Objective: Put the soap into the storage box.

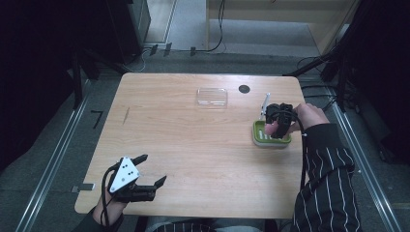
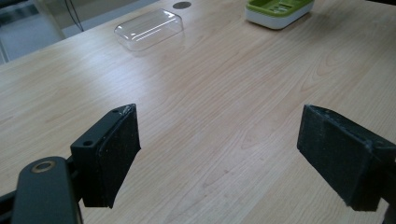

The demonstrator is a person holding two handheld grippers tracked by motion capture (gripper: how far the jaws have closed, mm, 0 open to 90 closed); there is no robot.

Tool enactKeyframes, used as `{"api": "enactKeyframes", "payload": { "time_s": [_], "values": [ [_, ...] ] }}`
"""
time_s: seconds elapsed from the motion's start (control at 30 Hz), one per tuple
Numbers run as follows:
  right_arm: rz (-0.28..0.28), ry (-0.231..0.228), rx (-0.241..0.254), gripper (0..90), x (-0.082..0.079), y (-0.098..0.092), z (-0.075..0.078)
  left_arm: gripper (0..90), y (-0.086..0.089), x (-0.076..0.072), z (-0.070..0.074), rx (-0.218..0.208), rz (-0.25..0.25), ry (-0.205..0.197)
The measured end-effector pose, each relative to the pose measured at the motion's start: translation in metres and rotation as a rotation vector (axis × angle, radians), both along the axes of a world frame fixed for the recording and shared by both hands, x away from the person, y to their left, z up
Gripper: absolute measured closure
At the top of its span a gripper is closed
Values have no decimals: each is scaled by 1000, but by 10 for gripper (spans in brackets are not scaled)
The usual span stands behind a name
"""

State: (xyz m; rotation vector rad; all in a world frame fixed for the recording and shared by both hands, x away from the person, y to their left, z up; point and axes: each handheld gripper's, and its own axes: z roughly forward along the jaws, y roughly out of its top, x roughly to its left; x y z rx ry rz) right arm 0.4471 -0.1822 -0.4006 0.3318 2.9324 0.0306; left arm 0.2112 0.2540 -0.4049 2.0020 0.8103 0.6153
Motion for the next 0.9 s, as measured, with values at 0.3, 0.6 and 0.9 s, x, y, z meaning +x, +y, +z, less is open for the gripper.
{"api": "enactKeyframes", "payload": {
  "time_s": [0.3,0.6,0.9],
  "values": [
    [24,30,8,381,5,0,-6,140,1,-1,0,-2,2,-2],
    [45,54,20,382,12,-1,-14,140,1,-1,0,-2,7,-2],
    [37,73,21,382,18,-5,-21,140,1,-2,0,2,8,-2]
  ]
}}
